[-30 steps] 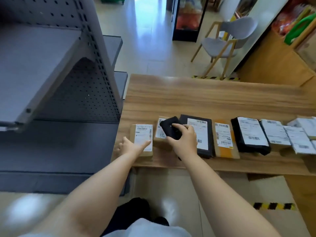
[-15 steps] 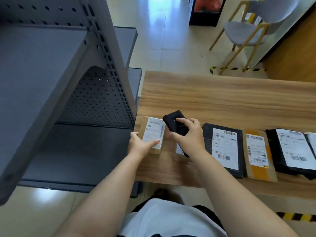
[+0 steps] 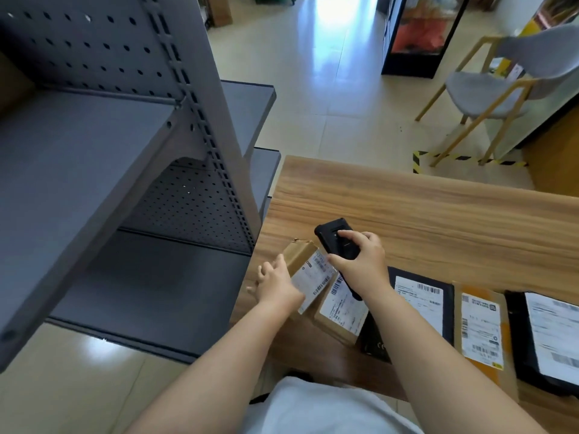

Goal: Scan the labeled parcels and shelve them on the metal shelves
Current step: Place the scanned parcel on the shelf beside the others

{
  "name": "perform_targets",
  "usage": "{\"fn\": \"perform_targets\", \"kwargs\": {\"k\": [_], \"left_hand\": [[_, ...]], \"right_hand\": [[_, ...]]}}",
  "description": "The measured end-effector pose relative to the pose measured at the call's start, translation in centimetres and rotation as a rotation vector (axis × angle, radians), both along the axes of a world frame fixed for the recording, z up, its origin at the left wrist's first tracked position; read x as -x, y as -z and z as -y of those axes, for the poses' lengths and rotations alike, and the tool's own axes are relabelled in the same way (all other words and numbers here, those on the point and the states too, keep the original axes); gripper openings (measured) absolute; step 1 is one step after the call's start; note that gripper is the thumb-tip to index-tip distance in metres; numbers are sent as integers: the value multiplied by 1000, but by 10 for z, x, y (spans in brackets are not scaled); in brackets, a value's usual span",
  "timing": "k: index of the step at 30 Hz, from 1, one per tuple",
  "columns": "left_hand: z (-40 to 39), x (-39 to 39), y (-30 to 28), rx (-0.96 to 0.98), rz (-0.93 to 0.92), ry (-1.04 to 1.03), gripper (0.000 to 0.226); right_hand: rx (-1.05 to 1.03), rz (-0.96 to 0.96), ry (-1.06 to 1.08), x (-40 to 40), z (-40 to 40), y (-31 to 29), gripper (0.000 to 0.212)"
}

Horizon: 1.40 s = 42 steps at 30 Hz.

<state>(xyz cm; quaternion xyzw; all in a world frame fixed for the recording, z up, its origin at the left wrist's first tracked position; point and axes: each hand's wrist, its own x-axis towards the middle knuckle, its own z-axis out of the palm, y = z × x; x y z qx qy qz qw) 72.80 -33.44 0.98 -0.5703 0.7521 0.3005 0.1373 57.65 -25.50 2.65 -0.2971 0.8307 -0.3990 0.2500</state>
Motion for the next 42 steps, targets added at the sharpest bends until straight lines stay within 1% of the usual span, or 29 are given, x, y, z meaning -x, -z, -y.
{"fn": "perform_targets", "kwargs": {"k": [2,4,6,7,9,11,14,16,18,20,22,26,32,34,38,42], "left_hand": [[-7,3,-2,-31,66,-10,93],[-10,6,-3,-62,59,-60,81],[-14,7,-8,-45,59,-75,72],[-15,6,-12,-30,72,-72,71],[-16,2,-16,-16,53,-94,76],[-16,-7,-18,-59,-48,-215,88],[-18,-22,-25,-92,-288,-494,102],[-26,-26,-29,-75,-441,-712,103],[-38,-25,-29,-82,-576,-888,97],[-50,-22,-23,-80,-696,-999,93],[-62,-22,-19,-42,-762,-1052,97],[-81,-26,-17,67,-744,-1039,109],[-100,-28,-17,215,-617,-1002,115],[-103,-28,-17,227,-604,-1004,114],[-107,-26,-18,239,-570,-1007,114],[-108,-31,-17,210,-562,-1031,116]], "right_hand": [[-8,-3,-33,8,-3,-4,54],[2,4,-52,16,-6,-9,54],[11,24,-67,22,-9,-11,54],[14,30,-77,24,-12,-12,53],[18,36,-105,28,-18,-13,53],[20,45,-139,34,-24,-16,52],[-13,57,-210,42,-28,-24,52],[-67,54,-278,45,-30,-31,51],[-134,47,-366,42,-32,-39,50],[-166,50,-446,36,-37,-45,50],[-154,74,-500,28,-42,-46,49],[-123,111,-563,17,-51,-43,46],[-159,-22,-665,12,-59,-46,48],[-158,-55,-682,12,-61,-48,50],[-173,-45,-693,17,-63,-52,52],[-176,-46,-716,20,-67,-52,52]]}}
